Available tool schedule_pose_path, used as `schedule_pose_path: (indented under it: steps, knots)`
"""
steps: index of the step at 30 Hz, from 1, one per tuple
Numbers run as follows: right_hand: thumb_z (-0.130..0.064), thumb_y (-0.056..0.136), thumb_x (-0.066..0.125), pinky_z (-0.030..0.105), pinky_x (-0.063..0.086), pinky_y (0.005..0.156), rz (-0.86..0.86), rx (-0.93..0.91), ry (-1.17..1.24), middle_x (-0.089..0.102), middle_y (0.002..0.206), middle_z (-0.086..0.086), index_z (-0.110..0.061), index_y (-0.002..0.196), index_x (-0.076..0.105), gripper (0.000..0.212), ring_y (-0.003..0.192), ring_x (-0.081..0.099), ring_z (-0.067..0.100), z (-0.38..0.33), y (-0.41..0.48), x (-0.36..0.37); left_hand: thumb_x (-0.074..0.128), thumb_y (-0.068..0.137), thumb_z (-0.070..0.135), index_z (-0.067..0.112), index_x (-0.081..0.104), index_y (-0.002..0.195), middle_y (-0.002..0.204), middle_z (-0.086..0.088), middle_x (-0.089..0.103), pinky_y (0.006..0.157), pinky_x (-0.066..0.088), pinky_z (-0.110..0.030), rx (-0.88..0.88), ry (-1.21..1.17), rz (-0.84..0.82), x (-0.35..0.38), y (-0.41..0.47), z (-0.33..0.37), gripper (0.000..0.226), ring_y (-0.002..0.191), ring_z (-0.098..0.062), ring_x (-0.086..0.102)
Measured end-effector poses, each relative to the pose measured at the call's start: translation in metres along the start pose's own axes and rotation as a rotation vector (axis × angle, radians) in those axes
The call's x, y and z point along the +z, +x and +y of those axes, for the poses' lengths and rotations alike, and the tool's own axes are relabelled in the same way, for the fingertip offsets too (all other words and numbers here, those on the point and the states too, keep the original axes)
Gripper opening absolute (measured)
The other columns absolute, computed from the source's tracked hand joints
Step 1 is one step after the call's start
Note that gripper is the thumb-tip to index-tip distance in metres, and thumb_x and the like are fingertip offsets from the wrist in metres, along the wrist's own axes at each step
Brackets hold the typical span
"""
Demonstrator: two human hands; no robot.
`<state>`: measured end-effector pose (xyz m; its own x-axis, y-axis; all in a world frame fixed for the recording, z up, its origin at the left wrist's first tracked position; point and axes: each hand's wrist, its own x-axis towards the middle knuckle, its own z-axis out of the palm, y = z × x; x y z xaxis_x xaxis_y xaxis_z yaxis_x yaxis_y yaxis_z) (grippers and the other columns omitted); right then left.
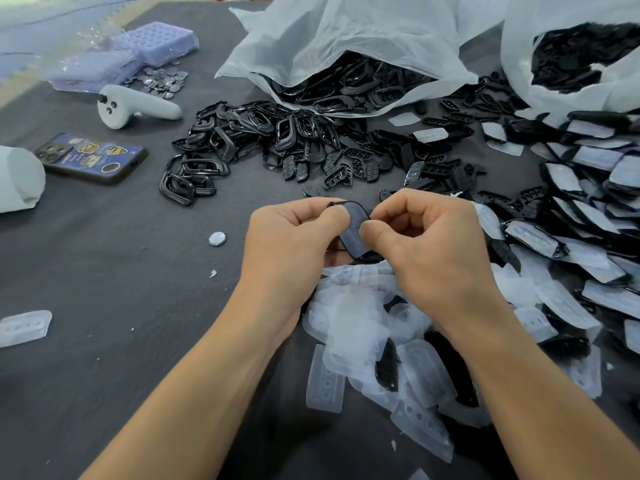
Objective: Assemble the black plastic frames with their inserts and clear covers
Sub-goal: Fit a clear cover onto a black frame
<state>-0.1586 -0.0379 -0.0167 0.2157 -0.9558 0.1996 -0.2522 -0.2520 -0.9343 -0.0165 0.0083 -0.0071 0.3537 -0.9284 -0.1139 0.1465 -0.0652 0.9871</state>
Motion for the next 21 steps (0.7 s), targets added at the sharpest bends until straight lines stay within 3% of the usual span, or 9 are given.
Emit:
schedule_pose_path:
  steps: [3, 7, 9, 11, 15, 17, 21]
  knots:
    - [-0.015, 0.081, 0.078, 0.022, 0.05, 0.051, -0.022, 0.02, 0.008, 0.068, 0.062, -0.003, -0.022, 0.073, 0.072, 0.013, 0.053, 0.058, 0.006, -0.001, 0.0, -0.001, 0.065, 0.094, -0.001, 0.008, 0.081, 0.084, 0.075, -0.014, 0.078, 0.056, 0.057, -0.025, 0.0, 0.0, 0.003, 0.0, 0.001, 0.001, 0.02, 0.063, -0.019, 0.07]
    - [-0.028, 0.077, 0.077, 0.041, 0.058, 0.055, -0.048, 0.048, 0.039, 0.07, 0.066, -0.002, -0.026, 0.081, 0.07, 0.008, 0.054, 0.062, 0.015, -0.004, -0.002, 0.001, 0.066, 0.095, -0.002, 0.015, 0.081, 0.079, 0.075, -0.013, 0.078, 0.06, 0.062, -0.034, 0.032, 0.011, 0.03, 0.0, 0.002, -0.002, 0.028, 0.064, -0.022, 0.072]
    - [-0.031, 0.077, 0.077, 0.043, 0.058, 0.056, -0.05, 0.049, 0.03, 0.071, 0.067, -0.001, -0.028, 0.083, 0.068, 0.011, 0.054, 0.063, 0.021, -0.004, -0.002, 0.002, 0.065, 0.095, -0.003, 0.017, 0.082, 0.075, 0.074, -0.012, 0.078, 0.058, 0.061, -0.03, 0.039, -0.007, 0.009, 0.0, 0.001, -0.002, 0.033, 0.063, -0.02, 0.074]
    - [-0.023, 0.081, 0.08, 0.041, 0.057, 0.056, -0.053, 0.05, 0.028, 0.071, 0.068, 0.0, -0.025, 0.081, 0.069, 0.011, 0.052, 0.061, 0.017, -0.002, 0.0, 0.001, 0.066, 0.094, -0.004, 0.017, 0.081, 0.079, 0.077, -0.012, 0.079, 0.061, 0.061, -0.029, 0.042, 0.015, -0.028, -0.003, 0.003, -0.002, 0.03, 0.067, -0.02, 0.076]
    - [-0.011, 0.084, 0.081, 0.023, 0.05, 0.054, -0.079, 0.054, 0.051, 0.073, 0.068, -0.005, -0.025, 0.081, 0.076, 0.015, 0.055, 0.062, 0.005, 0.0, 0.002, -0.002, 0.063, 0.086, -0.012, 0.014, 0.083, 0.089, 0.083, -0.018, 0.079, 0.074, 0.062, -0.038, 0.06, 0.135, -0.117, -0.016, 0.008, 0.002, 0.032, 0.075, -0.028, 0.073]
    - [-0.011, 0.083, 0.08, 0.018, 0.047, 0.053, -0.092, 0.055, 0.068, 0.075, 0.07, -0.006, -0.026, 0.082, 0.078, 0.015, 0.056, 0.063, 0.004, 0.0, 0.002, -0.002, 0.056, 0.081, -0.017, 0.011, 0.083, 0.094, 0.084, -0.014, 0.08, 0.077, 0.063, -0.033, 0.061, 0.19, -0.171, -0.02, 0.009, 0.004, 0.04, 0.078, -0.024, 0.075]
    - [-0.012, 0.082, 0.079, 0.023, 0.053, 0.061, -0.102, 0.052, 0.082, 0.076, 0.073, -0.006, -0.028, 0.084, 0.08, 0.017, 0.064, 0.07, 0.011, 0.001, 0.002, -0.004, 0.06, 0.087, -0.011, 0.011, 0.083, 0.091, 0.083, -0.012, 0.08, 0.072, 0.062, -0.028, 0.06, 0.245, -0.162, -0.019, 0.009, 0.005, 0.032, 0.077, -0.02, 0.075]
